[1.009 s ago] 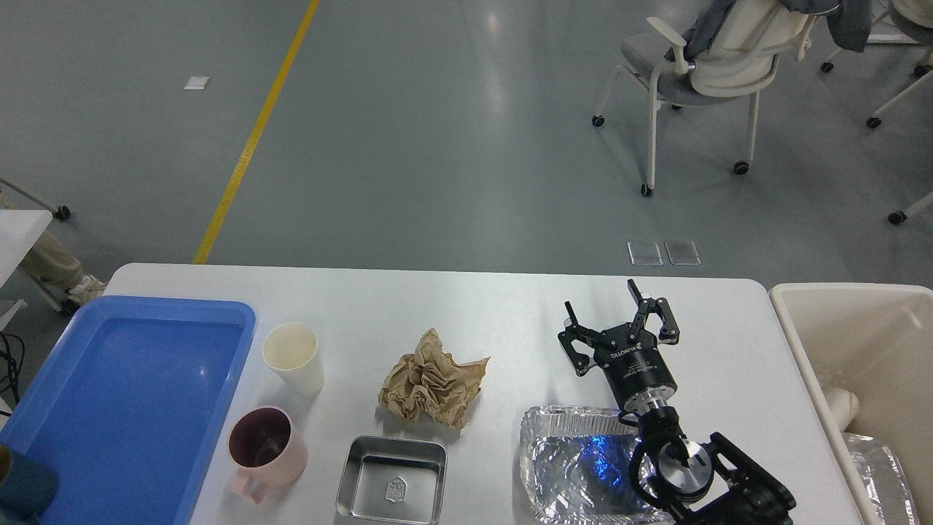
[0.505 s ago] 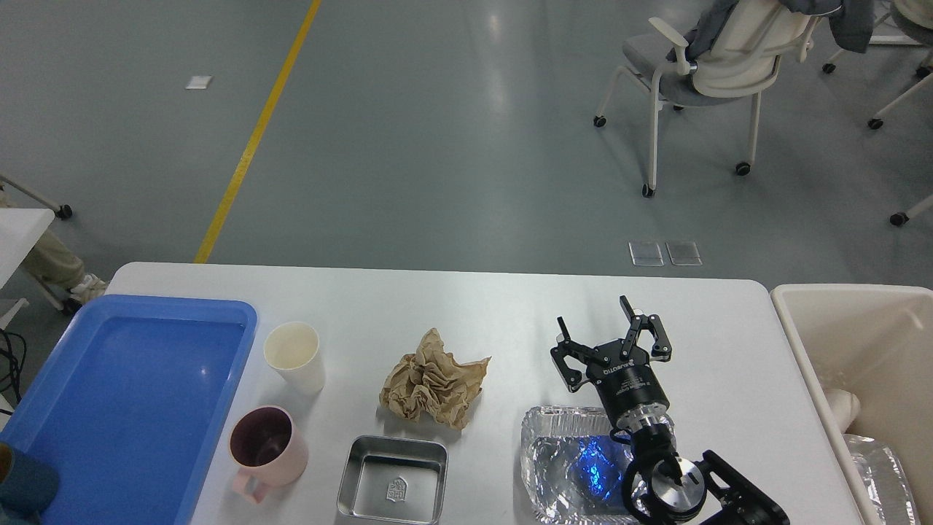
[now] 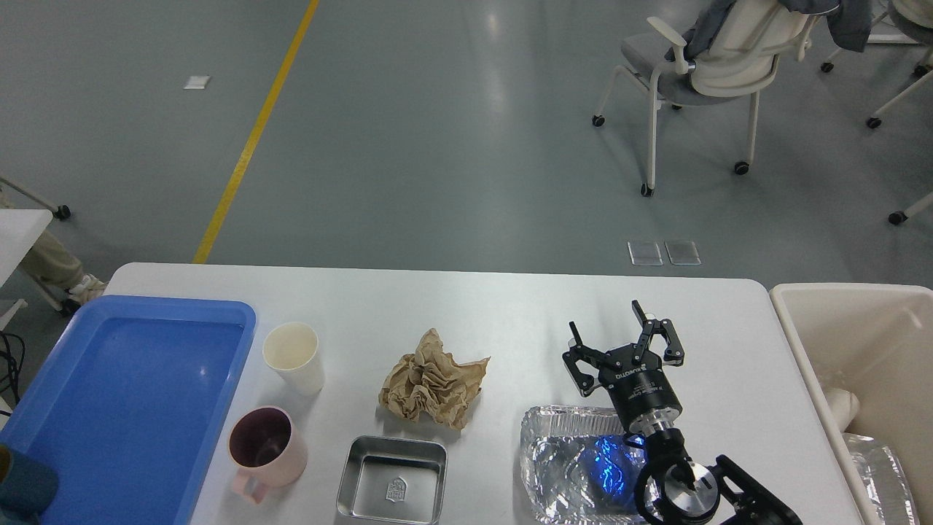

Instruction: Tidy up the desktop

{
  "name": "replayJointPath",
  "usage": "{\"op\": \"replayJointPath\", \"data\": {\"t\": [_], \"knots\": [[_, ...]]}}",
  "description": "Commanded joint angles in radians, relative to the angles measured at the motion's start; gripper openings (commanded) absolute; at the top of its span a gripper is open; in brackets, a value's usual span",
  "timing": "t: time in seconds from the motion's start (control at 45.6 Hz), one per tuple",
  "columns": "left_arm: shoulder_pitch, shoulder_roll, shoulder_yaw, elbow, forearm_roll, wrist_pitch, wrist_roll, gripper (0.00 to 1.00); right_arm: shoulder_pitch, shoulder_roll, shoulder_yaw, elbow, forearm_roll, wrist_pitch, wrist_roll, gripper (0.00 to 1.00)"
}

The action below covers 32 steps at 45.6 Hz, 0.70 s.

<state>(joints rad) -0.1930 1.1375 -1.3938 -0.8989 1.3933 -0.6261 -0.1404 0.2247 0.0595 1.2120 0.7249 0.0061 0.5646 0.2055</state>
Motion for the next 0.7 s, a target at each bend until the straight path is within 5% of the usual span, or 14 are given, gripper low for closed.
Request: {"op": "replayJointPath", "data": {"t": [0.0, 0.197, 0.68], "knots": [[-0.02, -0.028, 0.009, 0.0, 0.0, 0.002, -0.008, 0.97, 0.007, -0.006, 0.0, -0.001, 0.0, 0.0, 0.0, 1.0], [-0.071, -0.039, 0.114, -0.012, 0.075, 0.005, -0.175, 0.97, 0.016, -0.006, 0.0, -0.001, 0.0, -0.002, -0.001, 1.0], [-0.496, -0.146, 0.771, -0.057, 0.265, 0.049, -0.205, 0.97, 0.039, 0.002, -0.014, 0.001, -0.001, -0.003, -0.001, 1.0]]}}
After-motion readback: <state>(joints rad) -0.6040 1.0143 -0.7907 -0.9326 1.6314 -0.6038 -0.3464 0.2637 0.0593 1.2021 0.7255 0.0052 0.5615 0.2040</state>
